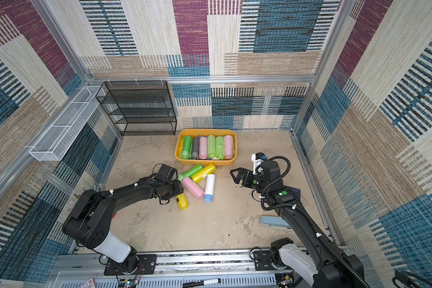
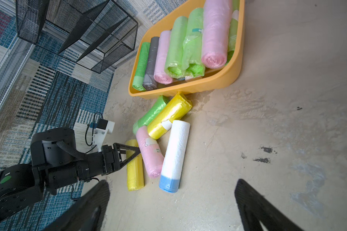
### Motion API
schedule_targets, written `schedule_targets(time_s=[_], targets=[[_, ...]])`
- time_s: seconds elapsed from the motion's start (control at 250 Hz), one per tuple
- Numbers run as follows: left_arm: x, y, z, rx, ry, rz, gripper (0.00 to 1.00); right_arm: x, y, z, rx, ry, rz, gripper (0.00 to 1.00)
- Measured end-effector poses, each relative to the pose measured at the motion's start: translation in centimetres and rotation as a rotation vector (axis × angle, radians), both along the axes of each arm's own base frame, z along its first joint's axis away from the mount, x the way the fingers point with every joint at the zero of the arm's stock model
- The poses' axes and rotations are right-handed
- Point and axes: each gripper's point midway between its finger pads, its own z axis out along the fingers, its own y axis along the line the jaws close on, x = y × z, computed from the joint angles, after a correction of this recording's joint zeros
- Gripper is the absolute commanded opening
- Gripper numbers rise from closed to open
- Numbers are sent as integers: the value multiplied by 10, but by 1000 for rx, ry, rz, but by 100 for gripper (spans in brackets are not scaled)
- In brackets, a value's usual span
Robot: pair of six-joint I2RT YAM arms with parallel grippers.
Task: Put the roll of trash bags into the storage box
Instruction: Pick up the roll of trash bags from the center of the board.
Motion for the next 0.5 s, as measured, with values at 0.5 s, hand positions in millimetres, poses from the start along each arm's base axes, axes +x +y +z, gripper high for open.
schedule_targets(time_s=[0.5], targets=[[-15, -3, 15, 13, 40, -118, 37, -17, 4, -29, 130, 91, -26, 99]])
